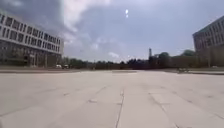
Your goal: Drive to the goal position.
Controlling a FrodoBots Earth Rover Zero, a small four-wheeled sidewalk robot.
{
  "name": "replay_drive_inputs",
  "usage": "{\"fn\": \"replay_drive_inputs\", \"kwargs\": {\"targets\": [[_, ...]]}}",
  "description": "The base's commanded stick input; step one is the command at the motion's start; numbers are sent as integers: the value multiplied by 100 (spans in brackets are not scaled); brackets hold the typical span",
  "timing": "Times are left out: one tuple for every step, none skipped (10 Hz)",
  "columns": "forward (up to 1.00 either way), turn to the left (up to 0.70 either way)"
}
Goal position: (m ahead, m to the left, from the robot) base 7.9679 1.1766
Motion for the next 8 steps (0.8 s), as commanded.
{"fn": "replay_drive_inputs", "kwargs": {"targets": [[70, 0], [70, 0], [70, 0], [70, 0], [70, 0], [70, 0], [70, 0], [70, 0]]}}
